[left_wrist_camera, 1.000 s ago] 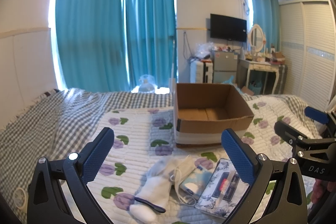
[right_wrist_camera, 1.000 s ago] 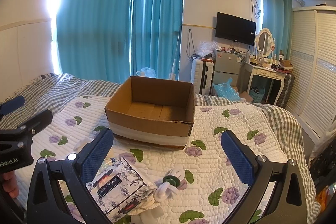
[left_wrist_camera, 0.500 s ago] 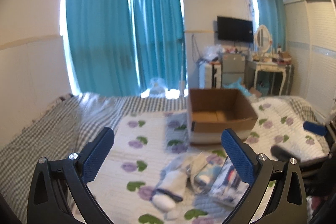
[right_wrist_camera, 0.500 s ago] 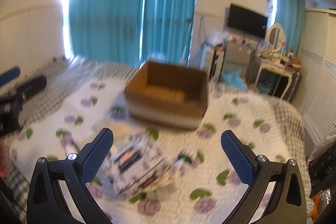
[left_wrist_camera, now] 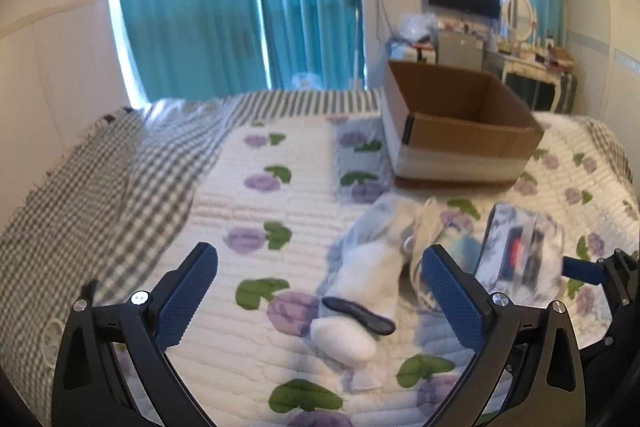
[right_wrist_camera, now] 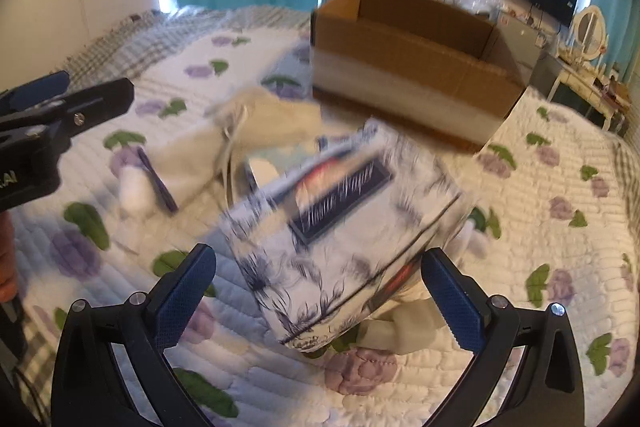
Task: Organize soft objects
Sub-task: 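Grasp the floral tissue pack with the right gripper while the left grasps white socks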
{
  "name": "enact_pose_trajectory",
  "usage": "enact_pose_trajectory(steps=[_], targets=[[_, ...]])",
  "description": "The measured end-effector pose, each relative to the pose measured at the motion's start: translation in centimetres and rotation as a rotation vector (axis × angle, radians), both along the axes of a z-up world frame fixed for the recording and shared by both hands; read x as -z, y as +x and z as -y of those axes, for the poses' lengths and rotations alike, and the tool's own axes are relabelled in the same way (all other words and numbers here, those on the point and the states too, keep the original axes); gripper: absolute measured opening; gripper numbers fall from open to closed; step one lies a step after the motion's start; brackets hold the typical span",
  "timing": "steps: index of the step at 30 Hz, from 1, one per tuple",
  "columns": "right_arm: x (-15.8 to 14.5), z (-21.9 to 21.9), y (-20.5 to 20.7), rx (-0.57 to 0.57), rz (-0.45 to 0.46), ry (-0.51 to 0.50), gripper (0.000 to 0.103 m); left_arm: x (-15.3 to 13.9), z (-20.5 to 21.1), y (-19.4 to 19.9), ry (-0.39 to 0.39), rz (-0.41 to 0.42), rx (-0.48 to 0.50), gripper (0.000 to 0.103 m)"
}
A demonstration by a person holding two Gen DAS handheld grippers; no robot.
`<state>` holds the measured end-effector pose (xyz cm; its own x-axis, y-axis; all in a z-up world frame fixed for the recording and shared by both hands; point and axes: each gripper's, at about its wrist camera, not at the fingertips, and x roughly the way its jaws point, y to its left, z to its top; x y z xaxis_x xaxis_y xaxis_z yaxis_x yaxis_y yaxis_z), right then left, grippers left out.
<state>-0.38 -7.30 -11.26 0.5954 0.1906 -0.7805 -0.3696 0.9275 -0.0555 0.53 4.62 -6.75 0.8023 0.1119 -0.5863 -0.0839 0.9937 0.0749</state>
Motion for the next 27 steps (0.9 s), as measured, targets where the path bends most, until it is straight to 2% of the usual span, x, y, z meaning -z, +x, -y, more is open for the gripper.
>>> enact_pose_trajectory(steps=[3,6,9,11,13,15,16,17,19,21,22,25,27], targets=[[0.8,0.7,1.2,0.023,-0.031,0.023,0.103,0.8,0.1,0.6,0.000,-0.028,0.005,0.103],[0.4,1.2,1.5,0.017,-0.010,0.060,0.098,1.4,0.6,1.0,0.007,-0.047,0.029,0.103],[-0.2,1.1,1.3,-0.002,0.035,0.024,0.086,2.0,1.3,1.6,0.025,-0.069,0.046,0.103],[-0.5,1.3,1.2,-0.010,0.051,0.028,0.072,2.4,1.6,2.2,0.030,-0.085,0.053,0.102],[-0.9,1.7,1.1,-0.014,0.065,0.040,0.064,2.8,1.7,2.8,0.038,-0.089,0.045,0.082],[-1.2,2.1,1.1,-0.014,0.076,0.052,0.055,3.4,1.7,3.5,0.050,-0.108,0.028,0.077],[-1.4,2.3,1.1,-0.014,0.080,0.060,0.046,3.7,1.5,3.9,0.045,-0.130,0.021,0.075],[-1.6,2.4,1.1,-0.013,0.086,0.069,0.043,4.2,1.4,4.2,0.037,-0.147,0.019,0.073],[-1.9,2.9,1.2,-0.011,0.087,0.091,0.040,4.8,1.4,4.8,0.036,-0.177,0.021,0.066],[-2.1,3.3,1.1,-0.012,0.091,0.109,0.037,5.5,1.7,5.3,0.043,-0.213,0.029,0.064],[-2.3,3.4,1.0,-0.014,0.092,0.113,0.035,5.9,1.9,5.5,0.046,-0.235,0.039,0.053],[-3.1,3.7,0.7,-0.021,0.105,0.131,0.032,6.8,2.5,5.9,0.047,-0.278,0.063,0.030],[-4.0,4.0,0.3,-0.026,0.122,0.139,0.030,6.6,2.7,5.6,0.034,-0.268,0.080,0.023]])
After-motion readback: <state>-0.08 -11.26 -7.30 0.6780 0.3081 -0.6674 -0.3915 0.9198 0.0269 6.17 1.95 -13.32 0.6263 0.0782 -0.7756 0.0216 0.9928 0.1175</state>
